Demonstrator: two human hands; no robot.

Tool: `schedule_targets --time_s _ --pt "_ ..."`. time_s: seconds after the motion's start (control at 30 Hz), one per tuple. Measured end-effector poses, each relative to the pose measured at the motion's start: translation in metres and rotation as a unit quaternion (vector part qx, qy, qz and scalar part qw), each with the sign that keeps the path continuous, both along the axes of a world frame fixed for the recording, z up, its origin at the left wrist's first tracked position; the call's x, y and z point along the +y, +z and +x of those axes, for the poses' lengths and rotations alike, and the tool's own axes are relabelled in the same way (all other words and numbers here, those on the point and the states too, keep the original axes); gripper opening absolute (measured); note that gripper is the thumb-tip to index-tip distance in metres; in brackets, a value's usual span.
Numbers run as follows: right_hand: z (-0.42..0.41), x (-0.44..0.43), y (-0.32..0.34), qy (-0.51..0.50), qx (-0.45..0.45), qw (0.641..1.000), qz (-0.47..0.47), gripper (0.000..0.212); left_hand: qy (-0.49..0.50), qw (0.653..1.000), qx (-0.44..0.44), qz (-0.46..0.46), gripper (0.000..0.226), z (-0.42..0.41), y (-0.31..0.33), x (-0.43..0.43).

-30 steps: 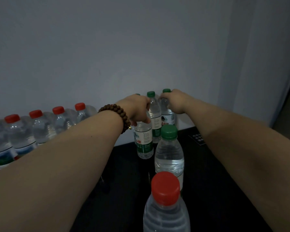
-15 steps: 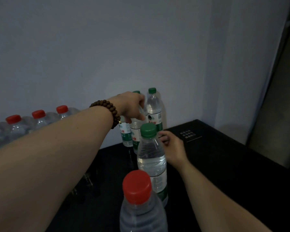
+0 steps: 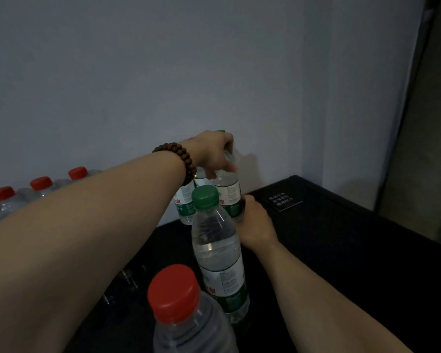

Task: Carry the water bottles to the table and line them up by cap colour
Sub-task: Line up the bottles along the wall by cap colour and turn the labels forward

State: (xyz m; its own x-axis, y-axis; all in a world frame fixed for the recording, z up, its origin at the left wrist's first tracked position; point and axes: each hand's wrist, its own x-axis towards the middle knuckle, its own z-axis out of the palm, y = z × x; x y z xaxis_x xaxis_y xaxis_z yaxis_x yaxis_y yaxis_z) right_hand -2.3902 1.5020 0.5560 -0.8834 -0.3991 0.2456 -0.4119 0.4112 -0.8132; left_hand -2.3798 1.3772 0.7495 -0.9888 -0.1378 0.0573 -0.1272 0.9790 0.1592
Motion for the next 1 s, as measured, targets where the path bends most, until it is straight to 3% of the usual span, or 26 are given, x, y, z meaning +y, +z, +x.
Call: schedule_targets --time_s 0.33,0.5,0.63,0.73,0.8,1.0 --pt "-0.007 -0.005 -0.004 -0.089 0.034 0.995 0.026 0.049 -0.028 0.997 0.052 0.058 0.049 -0.011 -0.007 0.003" --pt "-0.017 -0.012 -0.008 -0.138 0.051 0.988 0.038 0.046 -0.016 0.989 0.072 0.129 0.098 0.001 -0.016 0.001" --pt "-0.032 -0.020 -0.008 -0.183 0.046 0.981 0.050 0.048 0.010 0.988 0.065 0.139 0.081 0.026 0.004 -0.006" --pt "-0.042 -0.024 -0.006 -0.193 0.044 0.977 0.073 0.049 0.023 0.984 0.022 0.176 0.048 0.048 0.030 -0.010" --pt "-0.048 -0.023 -0.005 -0.198 0.054 0.974 0.096 0.048 0.004 0.974 -0.026 0.227 0.038 0.065 0.046 -0.004" --pt "-0.066 -0.026 -0.005 -0.179 0.040 0.976 0.116 0.050 -0.088 0.966 -0.204 0.134 0.065 0.100 0.071 0.034"
